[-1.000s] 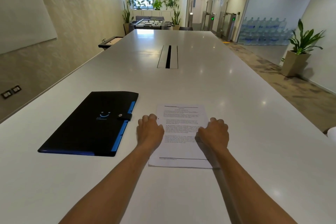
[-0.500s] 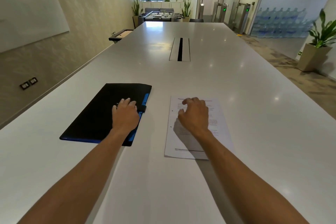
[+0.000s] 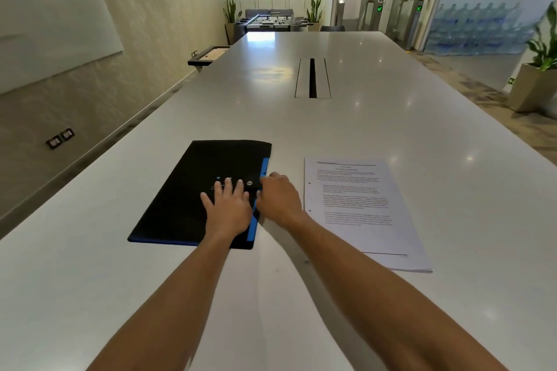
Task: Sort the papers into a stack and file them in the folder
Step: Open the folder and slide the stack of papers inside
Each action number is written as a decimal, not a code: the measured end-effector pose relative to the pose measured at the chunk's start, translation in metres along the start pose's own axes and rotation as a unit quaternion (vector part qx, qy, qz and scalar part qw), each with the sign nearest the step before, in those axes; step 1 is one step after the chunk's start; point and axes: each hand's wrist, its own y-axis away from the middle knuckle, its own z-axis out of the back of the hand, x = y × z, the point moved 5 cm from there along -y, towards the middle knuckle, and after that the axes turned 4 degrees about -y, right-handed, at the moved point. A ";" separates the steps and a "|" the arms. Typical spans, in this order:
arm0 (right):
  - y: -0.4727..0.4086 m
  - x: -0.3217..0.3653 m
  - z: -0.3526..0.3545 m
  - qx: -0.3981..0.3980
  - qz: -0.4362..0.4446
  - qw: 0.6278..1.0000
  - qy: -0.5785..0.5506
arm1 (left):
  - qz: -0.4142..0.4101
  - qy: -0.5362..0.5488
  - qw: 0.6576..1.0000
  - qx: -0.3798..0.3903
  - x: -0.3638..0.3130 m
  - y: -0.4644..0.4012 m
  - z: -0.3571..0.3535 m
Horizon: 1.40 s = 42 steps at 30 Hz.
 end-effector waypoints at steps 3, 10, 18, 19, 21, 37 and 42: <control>-0.006 0.002 -0.007 -0.038 -0.010 0.998 0.043 | -0.018 -0.031 0.999 -0.023 -0.009 0.011 0.002; -0.020 0.002 -0.008 -0.024 -0.027 0.996 0.084 | -0.017 -0.020 0.996 -0.085 -0.002 -0.002 0.033; -0.028 0.008 -0.013 -0.036 0.020 0.991 0.130 | -0.056 0.028 0.986 -0.155 0.012 -0.010 0.013; -0.027 0.009 -0.013 -0.038 0.033 0.989 0.140 | -0.051 0.041 0.988 -0.139 0.013 -0.012 0.011; -0.025 0.010 -0.015 -0.039 0.051 0.983 0.174 | -0.041 0.060 0.991 -0.110 0.014 -0.015 0.008; -0.030 -0.029 0.005 -0.045 -0.132 0.988 -0.067 | -0.061 0.028 0.998 -0.012 0.003 -0.013 0.007; -0.025 -0.040 0.016 -0.045 -0.186 0.972 -0.135 | -0.088 0.068 0.993 -0.037 -0.021 -0.006 0.025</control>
